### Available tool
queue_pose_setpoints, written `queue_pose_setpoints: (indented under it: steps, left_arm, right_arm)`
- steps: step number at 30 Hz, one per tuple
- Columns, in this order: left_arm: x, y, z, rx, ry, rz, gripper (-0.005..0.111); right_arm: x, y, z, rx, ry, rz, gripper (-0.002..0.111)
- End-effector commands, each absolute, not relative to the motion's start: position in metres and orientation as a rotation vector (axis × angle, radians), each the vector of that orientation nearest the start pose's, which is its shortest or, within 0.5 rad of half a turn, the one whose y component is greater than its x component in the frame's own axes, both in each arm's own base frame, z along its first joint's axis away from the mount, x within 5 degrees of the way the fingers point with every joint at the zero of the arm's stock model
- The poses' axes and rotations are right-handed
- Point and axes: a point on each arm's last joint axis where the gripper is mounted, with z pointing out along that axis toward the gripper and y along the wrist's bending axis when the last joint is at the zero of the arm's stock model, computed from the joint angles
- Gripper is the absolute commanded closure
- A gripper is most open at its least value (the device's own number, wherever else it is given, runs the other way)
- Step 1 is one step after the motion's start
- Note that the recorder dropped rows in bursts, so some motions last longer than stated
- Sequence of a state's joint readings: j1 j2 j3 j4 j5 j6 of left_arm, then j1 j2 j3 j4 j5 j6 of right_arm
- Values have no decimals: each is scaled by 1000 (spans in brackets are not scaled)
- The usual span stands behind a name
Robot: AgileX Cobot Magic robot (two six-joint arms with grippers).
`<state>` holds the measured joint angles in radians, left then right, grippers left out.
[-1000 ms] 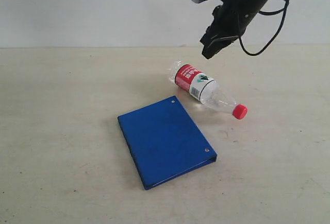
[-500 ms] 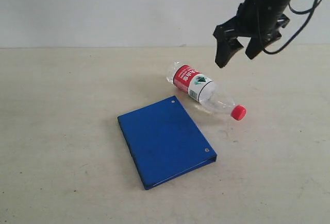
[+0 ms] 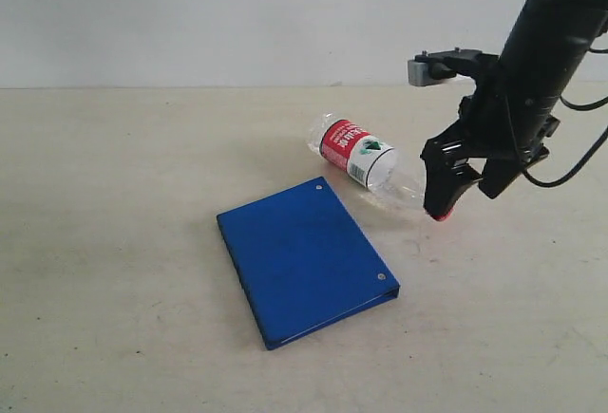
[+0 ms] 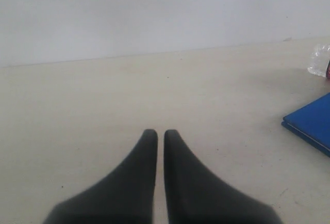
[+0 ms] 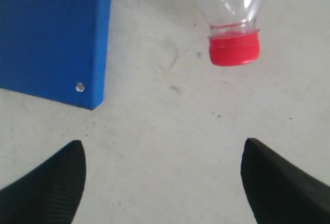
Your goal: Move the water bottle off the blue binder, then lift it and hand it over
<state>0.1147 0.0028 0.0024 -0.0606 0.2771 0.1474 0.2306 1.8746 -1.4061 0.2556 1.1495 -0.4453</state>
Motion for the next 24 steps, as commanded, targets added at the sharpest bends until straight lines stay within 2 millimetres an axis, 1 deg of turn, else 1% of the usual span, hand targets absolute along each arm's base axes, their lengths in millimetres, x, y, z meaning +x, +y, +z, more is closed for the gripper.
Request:
queue_pose_setpoints:
  steps: [1,4,9,18,21,24]
  left_arm:
    - [55,4,189,-9,1754,122,102]
    - [55,4,189,-9,1754,122,102]
    - [55,4,189,-9,1754,122,102]
    - [55,4,189,-9,1754,122,102]
    - [55,4,189,-9,1754,122,102]
    - [55,4,189,-9,1754,122,102]
  right_arm:
    - [362,105,217,-814,2839,313,36]
    - [368,107,206,-798,2821,305,36]
    - [379,108,180,-789,2825,287,39]
    - [390,109,152,-794,2814,263,39]
    - [390,109,148,-799,2823,265,45]
    - [390,109,148,-800,2824,265,60]
